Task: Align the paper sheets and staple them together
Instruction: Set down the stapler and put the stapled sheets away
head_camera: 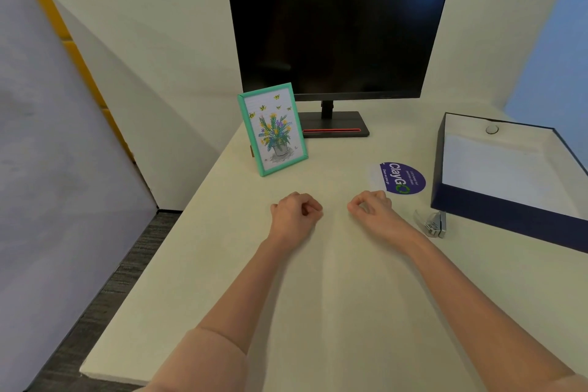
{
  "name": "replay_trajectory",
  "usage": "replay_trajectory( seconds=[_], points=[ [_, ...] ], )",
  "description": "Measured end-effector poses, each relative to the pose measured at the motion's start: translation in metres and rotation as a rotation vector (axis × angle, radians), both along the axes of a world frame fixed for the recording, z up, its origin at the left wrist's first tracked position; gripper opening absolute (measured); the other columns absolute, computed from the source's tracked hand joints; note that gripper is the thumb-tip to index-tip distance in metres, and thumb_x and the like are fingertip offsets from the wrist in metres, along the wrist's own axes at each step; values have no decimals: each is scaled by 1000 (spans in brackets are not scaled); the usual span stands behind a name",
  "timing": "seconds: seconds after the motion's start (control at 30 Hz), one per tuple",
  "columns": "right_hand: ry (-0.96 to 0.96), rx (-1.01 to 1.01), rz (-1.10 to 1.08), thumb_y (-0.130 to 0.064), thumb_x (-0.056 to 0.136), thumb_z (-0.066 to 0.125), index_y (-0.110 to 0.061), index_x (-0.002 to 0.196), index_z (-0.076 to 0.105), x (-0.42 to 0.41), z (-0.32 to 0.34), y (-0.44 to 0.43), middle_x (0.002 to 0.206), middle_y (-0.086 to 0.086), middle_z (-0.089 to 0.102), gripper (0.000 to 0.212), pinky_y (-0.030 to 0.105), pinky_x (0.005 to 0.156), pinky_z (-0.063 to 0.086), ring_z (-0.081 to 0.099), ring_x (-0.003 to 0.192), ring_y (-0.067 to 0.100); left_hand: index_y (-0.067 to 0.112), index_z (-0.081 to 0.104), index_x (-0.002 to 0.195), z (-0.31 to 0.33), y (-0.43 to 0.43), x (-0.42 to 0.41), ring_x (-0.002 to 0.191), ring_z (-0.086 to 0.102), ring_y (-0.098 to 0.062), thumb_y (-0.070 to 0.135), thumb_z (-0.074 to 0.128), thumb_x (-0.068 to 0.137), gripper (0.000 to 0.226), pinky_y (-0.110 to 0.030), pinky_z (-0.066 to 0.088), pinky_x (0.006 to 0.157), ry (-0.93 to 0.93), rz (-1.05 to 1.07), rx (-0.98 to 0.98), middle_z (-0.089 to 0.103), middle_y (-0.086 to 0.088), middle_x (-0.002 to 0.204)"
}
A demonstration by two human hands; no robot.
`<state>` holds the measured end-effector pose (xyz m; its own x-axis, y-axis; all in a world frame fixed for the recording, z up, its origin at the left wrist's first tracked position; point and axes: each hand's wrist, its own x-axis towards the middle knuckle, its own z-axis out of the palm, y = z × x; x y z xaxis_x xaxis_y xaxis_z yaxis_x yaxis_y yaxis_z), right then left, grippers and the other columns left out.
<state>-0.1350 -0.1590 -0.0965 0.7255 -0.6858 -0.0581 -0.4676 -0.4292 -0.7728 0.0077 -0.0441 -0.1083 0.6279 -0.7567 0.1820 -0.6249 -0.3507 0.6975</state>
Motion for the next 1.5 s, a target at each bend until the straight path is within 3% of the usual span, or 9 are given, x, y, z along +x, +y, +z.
replay_trajectory(
  seconds=[0.2,0.57,0.7,0.83,0.93,1.03,1.2,1.37,1.5],
  points=[
    [-2,12,5,-29,96,48,-21,101,54,0,0,-1,115,1,35,11,28,102,27,31,123,19,29,68,79,6,-7,10,72,51,-7,26,68,78,4,-36,37,89,-64,-136,82,57,11,77],
    [33,0,10,-31,96,48,-21,104,55,0,1,-1,123,5,37,15,31,107,28,30,124,18,19,61,89,15,-12,10,90,55,-21,19,50,87,11,-36,34,84,-441,-313,255,58,-1,92],
    [33,11,5,-31,95,47,-21,105,55,0,3,-1,121,3,37,16,30,106,29,32,122,18,20,57,88,11,-13,14,94,52,-22,21,50,87,7,-34,34,80,-274,-253,238,53,1,90],
    [28,24,-3,-31,95,47,-21,105,55,0,3,-2,119,2,37,16,30,105,28,32,123,18,23,54,82,13,-18,13,87,48,-15,21,54,86,4,-41,42,89,-95,-219,165,52,11,77],
    [25,32,-2,-32,96,47,-19,109,56,-1,3,-2,124,4,38,21,29,104,27,32,123,18,19,59,86,12,-20,10,84,45,-13,22,56,86,4,-40,41,91,-105,-219,179,48,15,75],
    [18,38,0,-32,96,48,-19,108,56,-1,3,-3,124,5,38,20,27,100,27,32,123,18,15,63,91,12,-21,10,85,44,-11,21,57,85,10,-40,41,92,-142,-221,194,54,6,83],
    [14,45,2,-32,95,48,-21,105,56,-1,2,-4,121,3,38,16,27,100,27,32,122,17,21,65,87,11,-20,10,86,45,-9,20,61,82,6,-39,40,91,-168,-244,181,57,5,82],
    [11,39,-2,-31,95,48,-23,100,55,0,1,-5,118,1,37,12,29,104,28,32,123,18,31,64,80,14,-23,15,72,45,-4,23,66,78,9,-45,47,87,-141,-300,185,49,12,68],
    [12,34,-1,-31,95,49,-22,101,55,1,0,-6,117,0,36,13,29,104,28,33,123,18,27,67,85,18,-24,15,77,47,-10,25,64,81,6,-40,45,88,-221,-328,203,50,8,76]
  ],
)
